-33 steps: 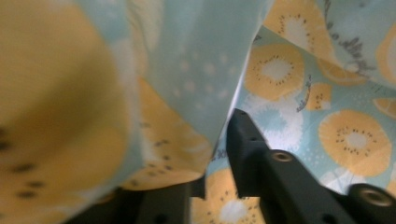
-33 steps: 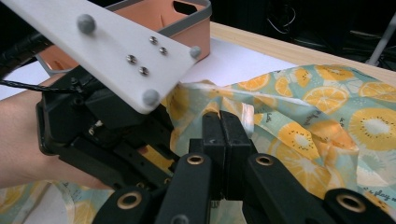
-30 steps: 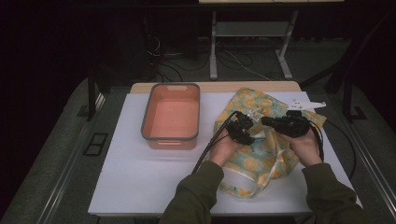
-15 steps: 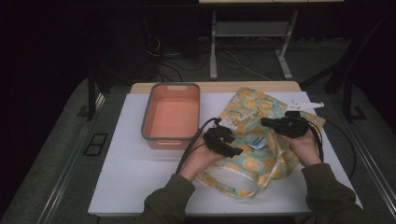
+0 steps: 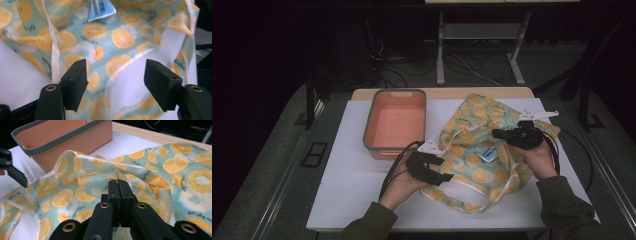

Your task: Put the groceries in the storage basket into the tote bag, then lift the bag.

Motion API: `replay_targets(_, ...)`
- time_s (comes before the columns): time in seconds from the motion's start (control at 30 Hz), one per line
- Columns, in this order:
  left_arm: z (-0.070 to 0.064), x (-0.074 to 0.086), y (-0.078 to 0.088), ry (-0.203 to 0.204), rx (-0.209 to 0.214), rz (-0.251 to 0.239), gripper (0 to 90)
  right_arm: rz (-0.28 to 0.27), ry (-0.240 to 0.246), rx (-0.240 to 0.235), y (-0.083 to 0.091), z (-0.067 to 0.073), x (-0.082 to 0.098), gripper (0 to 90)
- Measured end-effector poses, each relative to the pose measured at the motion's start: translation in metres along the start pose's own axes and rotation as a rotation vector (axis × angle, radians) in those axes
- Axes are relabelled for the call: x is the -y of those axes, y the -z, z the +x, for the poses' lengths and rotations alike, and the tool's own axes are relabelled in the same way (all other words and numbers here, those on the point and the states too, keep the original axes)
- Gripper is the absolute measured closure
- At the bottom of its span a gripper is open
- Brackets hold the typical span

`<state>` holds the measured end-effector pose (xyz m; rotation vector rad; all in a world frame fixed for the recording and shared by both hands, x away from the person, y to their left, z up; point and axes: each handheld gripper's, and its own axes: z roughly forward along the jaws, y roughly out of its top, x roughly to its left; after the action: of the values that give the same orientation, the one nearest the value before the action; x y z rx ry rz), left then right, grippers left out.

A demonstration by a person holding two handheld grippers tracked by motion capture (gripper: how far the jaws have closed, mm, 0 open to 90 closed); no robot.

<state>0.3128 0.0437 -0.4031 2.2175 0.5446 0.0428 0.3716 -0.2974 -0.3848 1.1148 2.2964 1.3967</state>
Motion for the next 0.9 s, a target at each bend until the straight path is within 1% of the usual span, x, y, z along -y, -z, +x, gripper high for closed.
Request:
replay_targets(0.07, -0.001, 0.005, 0.003, -0.001, -0.003, 0.002, 32.5, 0.001, -0.011, -0.006, 0.001, 0.000, 0.001, 75.9)
replay_targets(0.13, -0.002, 0.011, 0.007, -0.004, -0.012, -0.003, 31.6, 0.000, -0.016, 0.004, 0.003, 0.002, 0.001, 61.6)
replay_targets(0.23, -0.002, 0.017, 0.013, -0.004, -0.023, -0.013, 31.3, 0.004, -0.003, -0.004, 0.012, 0.010, -0.001, 49.3)
replay_targets(0.33, 0.000, 0.020, 0.016, 0.003, -0.028, -0.017, 30.9, 0.019, 0.028, -0.009, 0.023, 0.020, -0.002, 43.3)
replay_targets(0.4, 0.000, 0.022, 0.018, 0.006, -0.030, -0.020, 30.8, 0.012, 0.045, -0.013, 0.031, 0.028, -0.003, 41.2)
replay_targets(0.5, 0.000, 0.023, 0.018, 0.002, -0.030, -0.021, 30.9, 0.013, 0.068, -0.052, 0.039, 0.043, -0.001, 41.6)
replay_targets(0.57, 0.000, 0.023, 0.017, -0.006, -0.032, -0.019, 31.1, 0.023, 0.097, -0.080, 0.041, 0.055, 0.004, 42.3)
replay_targets(0.6, 0.000, 0.023, 0.016, -0.012, -0.042, -0.013, 31.2, 0.027, 0.106, -0.090, 0.041, 0.059, 0.006, 42.4)
replay_targets(0.67, 0.000, 0.024, 0.013, -0.017, -0.052, 0.007, 31.8, 0.044, 0.115, -0.132, 0.039, 0.070, 0.014, 43.7)
replay_targets(0.7, 0.001, 0.025, 0.012, -0.018, -0.057, 0.015, 31.9, 0.062, 0.125, -0.148, 0.037, 0.074, 0.018, 43.7)
replay_targets(0.73, 0.001, 0.026, 0.010, -0.017, -0.071, 0.029, 32.0, 0.078, 0.138, -0.153, 0.034, 0.077, 0.022, 43.7)
replay_targets(0.77, 0.002, 0.027, 0.008, -0.015, -0.080, 0.038, 32.1, 0.104, 0.158, -0.151, 0.029, 0.081, 0.028, 43.7)
replay_targets(0.83, 0.005, 0.029, 0.006, -0.001, -0.086, 0.048, 31.9, 0.162, 0.183, -0.149, 0.020, 0.085, 0.038, 42.9)
replay_targets(0.9, 0.007, 0.031, 0.003, 0.007, -0.091, 0.063, 31.7, 0.209, 0.194, -0.150, 0.011, 0.087, 0.049, 42.0)
